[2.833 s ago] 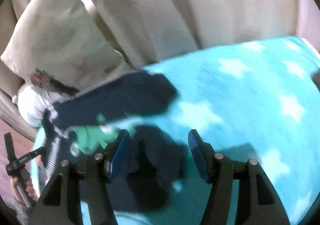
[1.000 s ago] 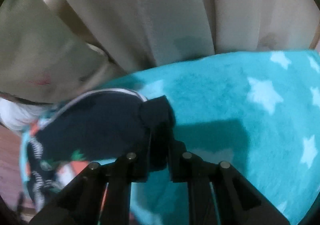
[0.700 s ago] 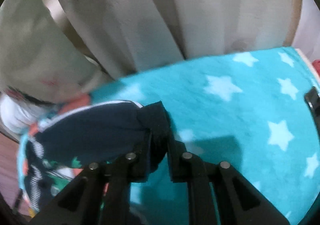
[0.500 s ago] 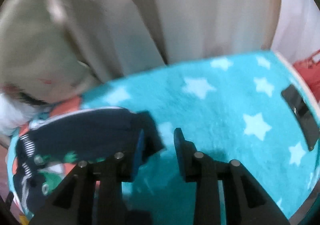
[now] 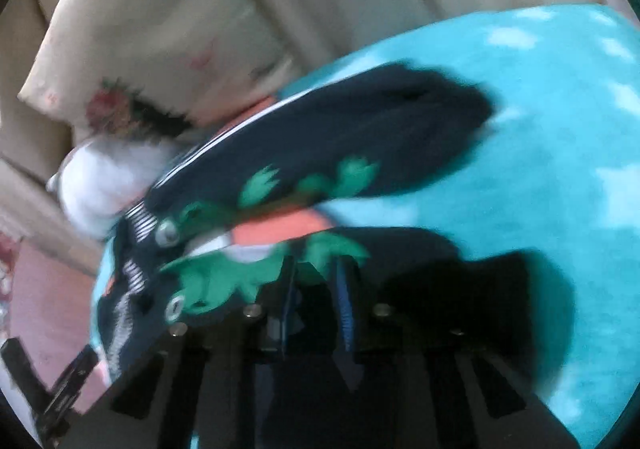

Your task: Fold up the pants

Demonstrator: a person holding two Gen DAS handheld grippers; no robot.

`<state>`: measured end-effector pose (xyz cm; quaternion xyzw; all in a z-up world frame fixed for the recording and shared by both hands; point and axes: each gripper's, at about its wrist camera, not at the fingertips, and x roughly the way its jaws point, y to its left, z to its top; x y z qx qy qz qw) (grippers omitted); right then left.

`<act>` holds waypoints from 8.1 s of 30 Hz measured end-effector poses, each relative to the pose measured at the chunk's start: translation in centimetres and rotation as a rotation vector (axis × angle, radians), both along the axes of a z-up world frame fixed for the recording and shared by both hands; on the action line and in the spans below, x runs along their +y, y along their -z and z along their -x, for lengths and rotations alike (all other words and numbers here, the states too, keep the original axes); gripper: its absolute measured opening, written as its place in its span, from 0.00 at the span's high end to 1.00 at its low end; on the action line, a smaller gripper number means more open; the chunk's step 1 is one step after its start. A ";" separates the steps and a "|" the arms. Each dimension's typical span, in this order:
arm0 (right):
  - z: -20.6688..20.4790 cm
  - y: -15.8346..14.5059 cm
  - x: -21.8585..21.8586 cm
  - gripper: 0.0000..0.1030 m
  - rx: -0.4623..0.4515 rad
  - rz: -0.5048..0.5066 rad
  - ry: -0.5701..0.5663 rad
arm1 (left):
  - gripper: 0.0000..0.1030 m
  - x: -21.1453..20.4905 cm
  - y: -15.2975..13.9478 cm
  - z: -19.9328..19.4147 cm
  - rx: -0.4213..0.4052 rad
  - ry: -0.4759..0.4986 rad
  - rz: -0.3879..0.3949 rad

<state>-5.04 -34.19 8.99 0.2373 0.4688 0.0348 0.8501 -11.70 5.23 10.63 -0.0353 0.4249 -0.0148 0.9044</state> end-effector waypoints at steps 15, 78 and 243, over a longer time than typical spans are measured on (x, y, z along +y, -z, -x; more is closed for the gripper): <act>6.3 -6.9 1.0 0.56 -0.244 0.225 0.045 | 0.34 -1.0 -1.5 1.9 -0.077 -0.028 -0.094; 4.4 -4.7 3.1 0.35 -0.168 0.222 -0.126 | 0.30 -2.9 -1.0 -3.4 0.051 0.113 -0.042; 10.3 -2.3 -3.7 0.33 -0.201 0.065 0.122 | 0.19 -15.6 -3.5 -4.9 0.037 0.440 0.063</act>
